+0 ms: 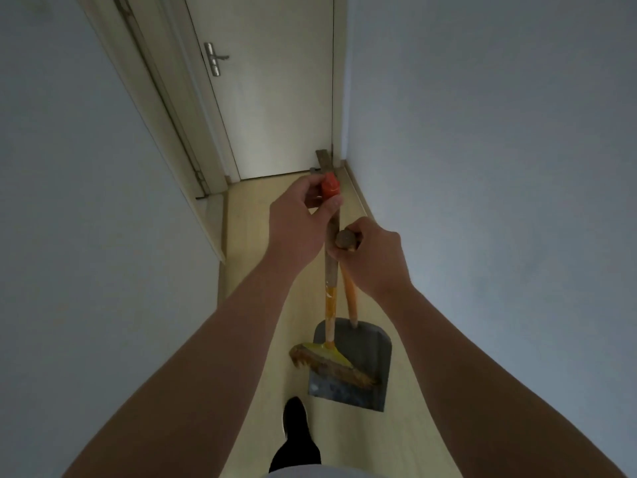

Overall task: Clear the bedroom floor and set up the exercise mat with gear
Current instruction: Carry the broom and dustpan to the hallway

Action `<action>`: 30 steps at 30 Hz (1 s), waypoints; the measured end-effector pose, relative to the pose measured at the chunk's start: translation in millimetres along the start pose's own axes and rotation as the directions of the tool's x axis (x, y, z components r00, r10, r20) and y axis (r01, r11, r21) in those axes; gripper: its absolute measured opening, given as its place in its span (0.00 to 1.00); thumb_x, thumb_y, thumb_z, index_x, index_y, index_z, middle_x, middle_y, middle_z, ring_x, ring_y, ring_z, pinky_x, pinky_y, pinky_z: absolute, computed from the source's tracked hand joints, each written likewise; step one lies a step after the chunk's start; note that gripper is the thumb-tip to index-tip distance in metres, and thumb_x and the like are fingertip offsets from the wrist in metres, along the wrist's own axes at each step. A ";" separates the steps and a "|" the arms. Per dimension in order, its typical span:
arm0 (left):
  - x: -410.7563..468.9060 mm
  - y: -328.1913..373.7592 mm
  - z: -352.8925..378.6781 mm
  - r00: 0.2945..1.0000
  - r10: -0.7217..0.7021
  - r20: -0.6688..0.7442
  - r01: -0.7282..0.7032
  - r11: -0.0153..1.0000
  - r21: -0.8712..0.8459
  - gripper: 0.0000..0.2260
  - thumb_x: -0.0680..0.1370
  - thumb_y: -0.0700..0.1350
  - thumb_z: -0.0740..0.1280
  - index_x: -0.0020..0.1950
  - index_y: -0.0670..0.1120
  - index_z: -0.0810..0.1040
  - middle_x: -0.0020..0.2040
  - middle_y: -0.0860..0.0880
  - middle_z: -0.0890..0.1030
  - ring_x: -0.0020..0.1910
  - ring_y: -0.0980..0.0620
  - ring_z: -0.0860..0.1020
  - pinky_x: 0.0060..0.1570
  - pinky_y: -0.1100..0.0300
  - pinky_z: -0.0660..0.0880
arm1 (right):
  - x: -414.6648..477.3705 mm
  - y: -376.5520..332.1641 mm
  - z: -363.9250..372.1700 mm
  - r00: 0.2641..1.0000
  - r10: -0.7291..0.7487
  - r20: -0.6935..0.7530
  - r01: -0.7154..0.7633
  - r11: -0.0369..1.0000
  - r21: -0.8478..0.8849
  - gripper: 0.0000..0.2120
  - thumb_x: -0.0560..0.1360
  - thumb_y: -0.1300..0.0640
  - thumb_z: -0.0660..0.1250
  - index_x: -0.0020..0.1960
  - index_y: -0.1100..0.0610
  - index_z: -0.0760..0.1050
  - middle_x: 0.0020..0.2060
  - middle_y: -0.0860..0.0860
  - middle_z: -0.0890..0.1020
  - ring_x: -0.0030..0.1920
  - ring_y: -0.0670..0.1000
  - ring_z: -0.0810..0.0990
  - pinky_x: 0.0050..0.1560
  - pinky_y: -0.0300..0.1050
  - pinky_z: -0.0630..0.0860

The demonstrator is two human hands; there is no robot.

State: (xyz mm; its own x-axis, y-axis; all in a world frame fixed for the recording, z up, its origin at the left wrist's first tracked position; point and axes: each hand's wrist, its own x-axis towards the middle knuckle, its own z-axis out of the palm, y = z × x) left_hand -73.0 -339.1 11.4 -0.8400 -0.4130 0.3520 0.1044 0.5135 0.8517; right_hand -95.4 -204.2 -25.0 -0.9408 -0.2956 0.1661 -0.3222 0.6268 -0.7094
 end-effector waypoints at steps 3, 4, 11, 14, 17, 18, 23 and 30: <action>59.3 -31.9 7.3 1.000 0.006 0.027 -0.005 1.000 -0.022 0.13 0.77 0.47 0.75 0.62 0.53 0.81 0.47 0.67 0.80 0.47 0.72 0.79 0.50 0.75 0.74 | 58.6 -2.0 20.3 0.999 0.044 0.008 -0.043 0.999 -0.021 0.08 0.76 0.49 0.73 0.48 0.45 0.74 0.38 0.39 0.78 0.38 0.42 0.78 0.38 0.33 0.71; 79.1 -41.5 9.4 0.999 0.003 0.041 -0.002 1.000 -0.024 0.13 0.77 0.47 0.75 0.61 0.53 0.81 0.47 0.67 0.80 0.47 0.72 0.79 0.49 0.76 0.74 | 78.1 -3.7 26.5 0.998 0.064 0.011 -0.064 0.998 -0.024 0.07 0.77 0.49 0.73 0.48 0.45 0.74 0.38 0.39 0.78 0.38 0.42 0.78 0.38 0.32 0.71; 213.9 -89.8 24.6 0.992 -0.016 0.123 0.019 1.000 -0.022 0.13 0.78 0.49 0.74 0.62 0.53 0.80 0.48 0.65 0.80 0.47 0.68 0.79 0.46 0.74 0.74 | 209.1 -10.1 62.7 0.987 0.158 0.012 -0.158 0.987 -0.025 0.08 0.76 0.50 0.73 0.46 0.44 0.74 0.37 0.39 0.79 0.38 0.42 0.79 0.38 0.32 0.71; 270.4 -106.2 36.0 0.988 0.000 0.154 0.002 1.000 -0.014 0.14 0.78 0.49 0.74 0.63 0.51 0.81 0.50 0.62 0.81 0.48 0.65 0.80 0.49 0.69 0.75 | 266.0 -5.0 77.6 0.984 0.176 -0.001 -0.176 0.984 -0.003 0.10 0.75 0.50 0.74 0.43 0.42 0.72 0.36 0.39 0.79 0.37 0.42 0.80 0.39 0.33 0.74; 328.5 -126.7 52.4 0.985 0.007 0.174 -0.005 1.000 -0.011 0.14 0.78 0.48 0.73 0.63 0.49 0.81 0.53 0.57 0.84 0.49 0.61 0.81 0.51 0.64 0.78 | 327.1 6.9 96.3 0.984 0.177 -0.019 -0.177 0.984 0.022 0.11 0.74 0.49 0.75 0.42 0.42 0.73 0.35 0.39 0.80 0.36 0.41 0.80 0.36 0.32 0.73; 346.7 -133.5 57.7 0.984 0.003 0.177 -0.002 1.000 -0.004 0.15 0.78 0.48 0.73 0.64 0.48 0.81 0.54 0.55 0.84 0.50 0.59 0.82 0.53 0.62 0.79 | 346.9 11.6 102.8 0.984 0.176 -0.021 -0.175 0.984 0.032 0.10 0.74 0.48 0.75 0.42 0.43 0.73 0.35 0.39 0.80 0.35 0.42 0.80 0.36 0.32 0.73; 440.6 -159.7 82.4 0.977 -0.021 0.214 0.013 0.999 0.039 0.13 0.78 0.50 0.74 0.61 0.51 0.81 0.47 0.64 0.81 0.47 0.66 0.80 0.51 0.67 0.78 | 448.3 28.0 123.7 0.982 0.187 0.003 -0.186 0.979 0.082 0.11 0.73 0.48 0.76 0.41 0.43 0.73 0.34 0.39 0.80 0.33 0.41 0.81 0.35 0.30 0.72; 568.3 -188.8 108.9 0.977 -0.015 0.213 0.006 0.999 0.043 0.12 0.77 0.48 0.75 0.60 0.54 0.81 0.46 0.67 0.79 0.45 0.74 0.78 0.46 0.79 0.72 | 580.5 29.2 138.8 0.985 0.174 0.014 -0.174 0.982 0.077 0.13 0.74 0.50 0.75 0.40 0.43 0.71 0.36 0.39 0.80 0.36 0.41 0.81 0.39 0.34 0.75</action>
State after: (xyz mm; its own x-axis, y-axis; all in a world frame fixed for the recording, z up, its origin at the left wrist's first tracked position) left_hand -628.1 -588.7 8.4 -0.9357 -0.2510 0.2479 0.0759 0.5430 0.8363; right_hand -636.3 -457.6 -44.3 -0.9808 -0.1924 0.0304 -0.1441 0.6117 -0.7778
